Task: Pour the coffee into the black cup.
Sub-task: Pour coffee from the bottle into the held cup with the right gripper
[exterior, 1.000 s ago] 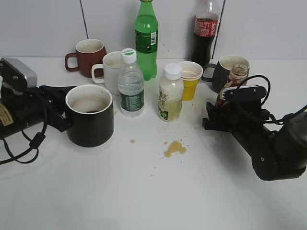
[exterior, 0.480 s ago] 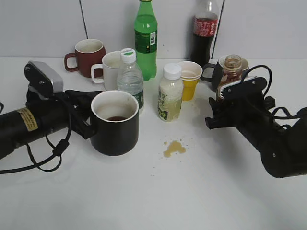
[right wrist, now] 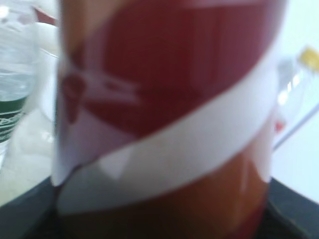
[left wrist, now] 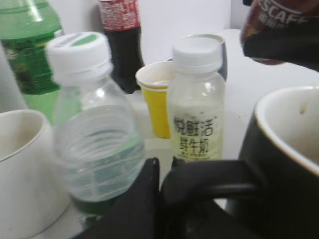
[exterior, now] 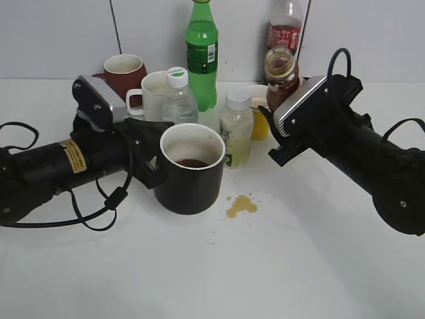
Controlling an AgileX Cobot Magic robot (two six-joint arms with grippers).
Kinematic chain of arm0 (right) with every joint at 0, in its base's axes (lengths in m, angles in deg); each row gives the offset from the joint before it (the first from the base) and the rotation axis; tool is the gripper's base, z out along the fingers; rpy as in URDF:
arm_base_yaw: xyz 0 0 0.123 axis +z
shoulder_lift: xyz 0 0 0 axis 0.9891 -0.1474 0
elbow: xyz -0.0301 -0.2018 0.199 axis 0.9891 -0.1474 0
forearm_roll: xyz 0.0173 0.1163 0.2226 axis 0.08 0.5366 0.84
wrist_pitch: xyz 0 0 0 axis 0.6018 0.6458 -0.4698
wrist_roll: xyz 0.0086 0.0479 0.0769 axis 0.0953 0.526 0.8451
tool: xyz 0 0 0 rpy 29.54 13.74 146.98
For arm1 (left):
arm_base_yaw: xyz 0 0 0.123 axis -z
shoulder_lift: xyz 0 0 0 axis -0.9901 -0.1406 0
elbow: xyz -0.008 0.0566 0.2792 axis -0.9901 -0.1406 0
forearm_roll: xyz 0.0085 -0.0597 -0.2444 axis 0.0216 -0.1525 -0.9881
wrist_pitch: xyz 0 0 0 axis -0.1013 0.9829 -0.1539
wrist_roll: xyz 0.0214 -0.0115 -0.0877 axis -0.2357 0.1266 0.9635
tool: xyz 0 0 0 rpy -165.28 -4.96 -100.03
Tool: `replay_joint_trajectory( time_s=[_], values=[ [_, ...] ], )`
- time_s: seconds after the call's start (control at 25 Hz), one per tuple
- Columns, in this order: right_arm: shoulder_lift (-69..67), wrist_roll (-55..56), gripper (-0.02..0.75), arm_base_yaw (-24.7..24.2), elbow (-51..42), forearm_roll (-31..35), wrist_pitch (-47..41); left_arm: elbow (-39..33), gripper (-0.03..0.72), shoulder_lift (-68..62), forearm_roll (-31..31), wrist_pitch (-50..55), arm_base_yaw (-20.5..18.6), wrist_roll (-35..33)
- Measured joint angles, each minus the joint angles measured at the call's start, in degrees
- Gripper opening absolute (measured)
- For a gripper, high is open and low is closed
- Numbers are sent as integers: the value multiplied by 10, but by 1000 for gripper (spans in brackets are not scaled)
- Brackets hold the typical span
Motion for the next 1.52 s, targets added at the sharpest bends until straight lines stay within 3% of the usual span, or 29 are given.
replay_joint_trajectory(
  time_s=[0.24, 0.64, 1.52],
  values=[
    [0, -124, 504, 14, 0, -15, -4, 25, 41, 0, 1, 26, 33, 0],
    [0, -304, 504, 15, 7, -16, -4, 28, 41, -1, 6, 16, 36, 0],
    [0, -453, 504, 15, 18, -15, -1, 28, 40, -1, 59, -13, 36, 1]
  ],
)
